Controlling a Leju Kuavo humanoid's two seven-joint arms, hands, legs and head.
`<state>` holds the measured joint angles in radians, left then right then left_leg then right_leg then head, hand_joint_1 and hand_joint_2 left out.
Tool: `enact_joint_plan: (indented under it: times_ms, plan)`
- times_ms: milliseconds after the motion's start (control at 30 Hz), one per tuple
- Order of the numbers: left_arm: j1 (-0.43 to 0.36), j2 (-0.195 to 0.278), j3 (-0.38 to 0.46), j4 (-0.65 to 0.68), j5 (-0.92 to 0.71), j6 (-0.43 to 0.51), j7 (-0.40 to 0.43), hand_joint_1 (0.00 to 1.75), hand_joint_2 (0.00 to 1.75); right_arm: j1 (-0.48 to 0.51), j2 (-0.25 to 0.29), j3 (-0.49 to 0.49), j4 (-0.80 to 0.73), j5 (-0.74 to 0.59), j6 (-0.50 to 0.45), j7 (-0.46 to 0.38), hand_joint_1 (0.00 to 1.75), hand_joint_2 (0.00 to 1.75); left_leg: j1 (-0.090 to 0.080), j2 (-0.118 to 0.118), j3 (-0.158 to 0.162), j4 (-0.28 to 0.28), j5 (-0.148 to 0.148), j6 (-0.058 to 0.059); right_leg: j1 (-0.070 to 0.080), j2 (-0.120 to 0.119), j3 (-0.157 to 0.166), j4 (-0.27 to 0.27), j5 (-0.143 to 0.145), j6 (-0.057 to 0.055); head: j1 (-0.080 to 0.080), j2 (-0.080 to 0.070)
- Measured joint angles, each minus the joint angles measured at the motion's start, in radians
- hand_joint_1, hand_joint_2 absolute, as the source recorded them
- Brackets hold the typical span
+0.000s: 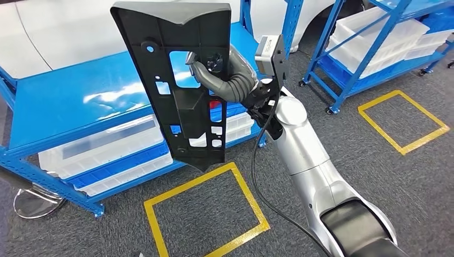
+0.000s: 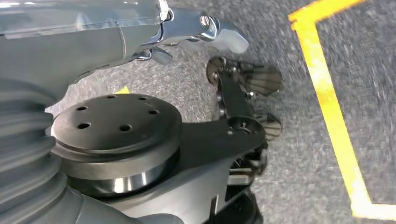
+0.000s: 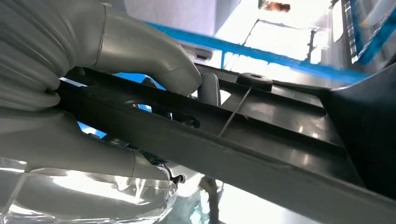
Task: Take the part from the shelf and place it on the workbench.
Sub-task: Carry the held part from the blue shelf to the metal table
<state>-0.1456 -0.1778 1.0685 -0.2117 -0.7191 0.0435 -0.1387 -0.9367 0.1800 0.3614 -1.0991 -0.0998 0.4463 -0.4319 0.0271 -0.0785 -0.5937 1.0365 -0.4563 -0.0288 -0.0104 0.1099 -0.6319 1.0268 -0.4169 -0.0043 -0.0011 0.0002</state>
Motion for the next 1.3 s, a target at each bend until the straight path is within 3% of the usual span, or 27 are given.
enact_joint_plan:
  times_ms: [33,67,100,167,233,300,333,400,467,533,600,667,733,767,800,833,867,900,967,1033,1100,1133,1200,1233,1300]
  plan:
    - [0.0,0.0,0.0,0.0,0.0,0.0,0.001,0.0,1.75,0.0,0.0,0.0,0.001,0.0,0.0,0.0,1.75,1.75,-0.001,-0.005,0.002,-0.005,-0.003,0.003,-0.002,0.011,-0.005,0.0,0.003,0.008,0.0,0.0]
    - [0.0,0.0,0.0,0.0,0.0,0.0,0.001,0.0,1.75,0.0,0.0,0.0,0.001,0.0,0.0,-0.001,1.75,1.75,-0.001,0.005,0.002,-0.008,-0.001,0.009,-0.004,0.022,-0.009,-0.003,0.007,0.016,0.0,0.0]
    - [-0.001,-0.001,0.0,0.0,-0.001,0.001,0.001,0.0,1.75,0.0,-0.001,0.0,0.001,0.0,0.0,-0.001,1.75,1.75,-0.001,0.017,0.003,-0.012,0.002,0.016,-0.004,0.018,-0.012,-0.002,0.007,0.022,0.001,0.0]
    - [-0.003,-0.002,0.0,0.0,-0.001,0.001,0.001,0.0,1.75,-0.004,-0.002,-0.001,0.001,-0.001,-0.002,-0.002,1.75,1.75,0.001,0.043,0.007,-0.021,0.008,0.03,0.001,-0.033,-0.035,0.042,-0.021,0.03,0.007,0.0]
    - [-0.002,-0.002,0.0,0.0,-0.001,0.001,0.001,0.0,1.75,-0.007,-0.003,-0.001,0.001,-0.001,-0.003,-0.003,1.75,1.75,-0.004,0.071,0.007,-0.023,0.008,0.039,0.002,-0.089,-0.093,0.164,-0.081,0.033,0.014,0.0]
    - [0.0,-0.002,0.0,0.0,-0.001,0.002,0.001,0.0,1.75,-0.005,-0.004,-0.001,0.002,-0.001,-0.004,-0.003,1.75,1.75,-0.007,0.099,0.007,-0.022,0.006,0.042,-0.002,-0.102,-0.144,0.268,-0.114,0.036,0.014,0.0]
    - [0.0,-0.002,0.0,0.0,-0.001,0.002,0.001,0.0,1.75,-0.004,-0.005,-0.001,0.003,-0.001,-0.004,-0.003,1.75,1.75,-0.008,0.112,0.007,-0.021,0.004,0.042,-0.003,-0.104,-0.144,0.27,-0.105,0.036,0.015,0.0]
    - [-0.001,-0.002,0.0,0.0,-0.001,0.003,0.001,0.0,1.75,-0.006,-0.007,-0.001,0.003,-0.001,-0.005,-0.003,1.75,1.75,-0.009,0.136,0.01,-0.019,0.0,0.039,-0.001,-0.122,-0.083,0.158,-0.046,0.031,0.015,0.0]
    - [-0.002,-0.002,0.0,0.0,-0.001,0.003,0.001,0.0,1.75,-0.01,-0.007,-0.001,0.003,-0.002,-0.005,-0.002,1.75,1.75,-0.014,0.155,0.014,-0.019,-0.004,0.033,0.009,-0.162,-0.014,0.03,-0.007,0.018,0.014,0.0]
    - [-0.002,-0.002,0.0,0.0,-0.002,0.003,0.002,0.0,1.75,-0.013,-0.007,-0.001,0.003,-0.003,-0.006,-0.002,1.75,1.75,-0.018,0.171,0.019,-0.021,-0.007,0.023,0.018,-0.174,0.003,-0.007,-0.004,0.007,0.013,0.0]
    - [-0.003,-0.002,0.0,0.0,-0.002,0.003,0.003,0.0,1.75,-0.015,-0.007,-0.001,0.003,-0.004,-0.006,-0.001,1.75,1.75,-0.017,0.183,0.025,-0.024,-0.011,0.012,0.015,-0.151,0.004,-0.015,0.002,-0.001,0.012,0.0]
    - [-0.004,-0.002,0.0,0.0,-0.001,0.003,0.003,0.0,1.75,-0.017,-0.007,-0.001,0.003,-0.005,-0.005,0.0,1.75,1.75,-0.015,0.154,0.015,0.01,-0.041,0.003,0.008,-0.13,0.01,-0.027,0.008,-0.012,0.011,0.0]
    - [-0.001,-0.001,0.0,0.0,0.0,0.003,0.002,0.0,1.75,-0.019,-0.004,-0.001,0.003,-0.006,-0.002,0.001,1.75,1.75,-0.012,0.105,-0.033,0.123,-0.104,-0.003,0.004,-0.108,0.013,-0.032,0.012,-0.018,0.008,0.0]
    - [0.001,-0.001,0.0,0.0,0.001,0.003,0.002,0.0,1.75,-0.018,-0.003,0.0,0.004,-0.007,0.0,0.001,1.75,1.75,-0.011,0.093,-0.066,0.192,-0.131,-0.005,0.005,-0.096,0.013,-0.032,0.013,-0.02,0.005,0.0]
    - [0.003,-0.001,0.0,0.0,0.002,0.003,0.002,0.0,1.75,-0.016,-0.002,0.001,0.006,-0.007,0.001,0.001,1.75,1.75,-0.011,0.088,-0.091,0.243,-0.145,-0.007,0.005,-0.082,0.013,-0.031,0.013,-0.02,0.005,0.0]
    - [0.004,-0.001,0.0,0.0,0.003,0.003,0.001,0.0,1.75,-0.015,-0.002,0.002,0.007,-0.008,0.002,0.002,1.75,1.75,-0.011,0.086,-0.103,0.26,-0.138,-0.008,0.005,-0.068,0.013,-0.029,0.013,-0.02,0.004,0.0]
    - [0.004,-0.001,0.0,0.0,0.004,0.003,0.0,0.0,1.75,-0.014,-0.002,0.002,0.008,-0.008,0.003,0.002,1.75,1.75,-0.009,0.084,-0.095,0.235,-0.111,-0.009,0.004,-0.054,0.013,-0.027,0.012,-0.019,0.004,0.0]
    - [0.004,-0.001,0.0,0.0,0.004,0.004,0.0,0.0,1.75,-0.015,-0.001,0.002,0.009,-0.008,0.002,0.002,1.75,1.75,-0.007,0.077,-0.071,0.175,-0.072,-0.009,0.003,-0.041,0.013,-0.023,0.011,-0.017,0.004,0.0]
    - [0.005,0.0,0.0,0.0,0.003,0.005,-0.003,0.0,1.75,-0.018,0.001,0.003,0.01,-0.01,0.002,0.002,1.75,1.75,0.002,0.034,-0.015,0.045,-0.014,-0.008,0.002,-0.015,0.008,-0.013,0.007,-0.009,0.005,0.0]
    - [0.006,0.0,0.0,0.0,0.001,0.006,-0.006,0.0,1.75,-0.02,0.004,0.003,0.011,-0.012,0.002,0.001,1.75,1.75,0.004,0.004,0.007,-0.007,-0.004,-0.003,0.0,0.007,-0.003,-0.006,0.009,0.004,0.005,0.0]
    - [0.004,0.0,0.0,0.0,-0.002,0.007,-0.007,0.0,1.75,-0.02,0.004,0.003,0.012,-0.012,0.002,0.001,1.75,1.75,0.001,0.018,0.007,-0.012,-0.001,0.008,-0.003,0.024,-0.012,-0.009,0.015,0.018,0.005,0.0]
    - [0.003,0.0,0.0,0.0,-0.002,0.007,-0.008,0.0,1.75,-0.021,0.003,0.002,0.012,-0.012,0.002,0.001,1.75,1.75,0.001,0.029,0.009,-0.016,0.003,0.016,-0.002,0.012,-0.015,-0.006,0.012,0.024,0.007,0.0]
    - [0.002,0.0,0.0,0.0,-0.002,0.008,-0.009,0.0,1.75,-0.024,0.002,0.001,0.013,-0.013,0.001,0.0,1.75,1.75,0.001,0.055,0.012,-0.025,0.008,0.03,0.001,-0.044,-0.046,0.058,-0.026,0.032,0.013,0.0]
    - [0.003,0.0,0.0,0.0,-0.002,0.008,-0.01,0.0,1.75,-0.026,0.002,0.001,0.014,-0.013,0.001,0.0,1.75,1.75,-0.002,0.068,0.013,-0.026,0.008,0.035,0.001,-0.076,-0.076,0.12,-0.057,0.035,0.016,0.0]
    - [0.005,0.0,0.0,0.0,-0.002,0.008,-0.01,0.0,1.75,-0.025,0.001,0.001,0.017,-0.013,0.001,0.0,1.75,1.75,-0.006,0.096,0.013,-0.025,0.006,0.04,-0.002,-0.099,-0.141,0.254,-0.109,0.039,0.017,0.0]
